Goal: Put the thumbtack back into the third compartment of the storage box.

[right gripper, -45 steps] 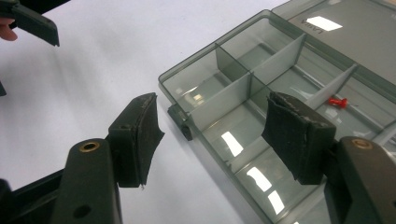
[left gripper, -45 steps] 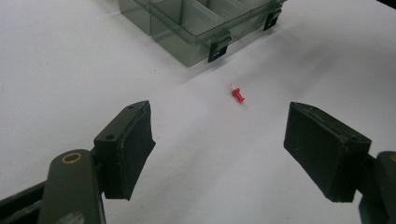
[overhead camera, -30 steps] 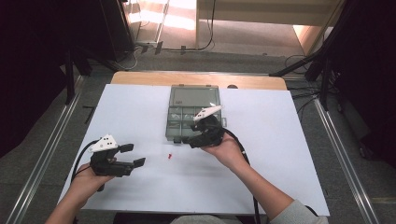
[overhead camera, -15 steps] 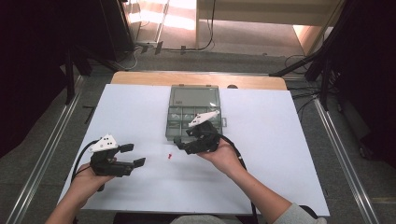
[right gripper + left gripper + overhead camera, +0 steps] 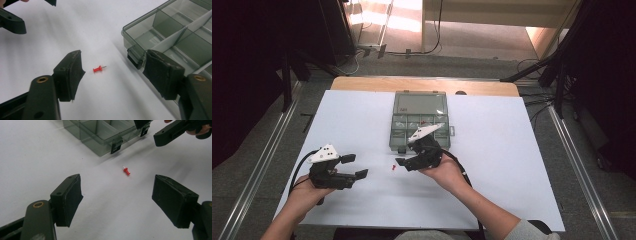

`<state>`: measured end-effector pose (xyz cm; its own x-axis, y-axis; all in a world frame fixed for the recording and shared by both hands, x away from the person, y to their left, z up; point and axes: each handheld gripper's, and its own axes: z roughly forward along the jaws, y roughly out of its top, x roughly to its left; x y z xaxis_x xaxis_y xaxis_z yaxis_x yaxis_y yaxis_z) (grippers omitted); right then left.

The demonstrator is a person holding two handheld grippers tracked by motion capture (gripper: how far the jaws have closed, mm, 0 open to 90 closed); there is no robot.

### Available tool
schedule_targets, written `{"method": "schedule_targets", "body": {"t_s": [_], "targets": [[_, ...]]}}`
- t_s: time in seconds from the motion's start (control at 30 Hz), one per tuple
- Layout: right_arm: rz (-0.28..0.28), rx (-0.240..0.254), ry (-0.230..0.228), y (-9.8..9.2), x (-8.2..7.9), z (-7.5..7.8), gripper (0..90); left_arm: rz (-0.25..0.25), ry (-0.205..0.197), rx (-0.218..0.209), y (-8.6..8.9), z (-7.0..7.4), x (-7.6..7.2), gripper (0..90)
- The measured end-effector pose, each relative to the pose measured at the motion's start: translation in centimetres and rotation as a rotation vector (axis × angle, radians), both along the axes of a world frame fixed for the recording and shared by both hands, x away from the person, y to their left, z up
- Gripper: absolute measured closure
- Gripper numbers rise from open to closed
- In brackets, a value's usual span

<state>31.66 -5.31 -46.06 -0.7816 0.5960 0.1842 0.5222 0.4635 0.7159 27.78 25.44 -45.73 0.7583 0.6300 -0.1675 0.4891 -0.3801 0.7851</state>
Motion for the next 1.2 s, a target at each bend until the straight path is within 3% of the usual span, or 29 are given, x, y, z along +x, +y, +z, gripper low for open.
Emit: {"method": "schedule_targets", "body": {"t_s": [0.63,1.2], "targets": [[0.011,-0.009,-0.008,2.0,-0.6,-1.1,31.5,0.000,-0.001,-0.001,0.1,0.0,0.0,23.5],[0.015,-0.016,0.019,3.1,-0.4,-2.4,35.1,0.002,-0.002,-0.002,0.1,0.0,0.0,23.4]]}}
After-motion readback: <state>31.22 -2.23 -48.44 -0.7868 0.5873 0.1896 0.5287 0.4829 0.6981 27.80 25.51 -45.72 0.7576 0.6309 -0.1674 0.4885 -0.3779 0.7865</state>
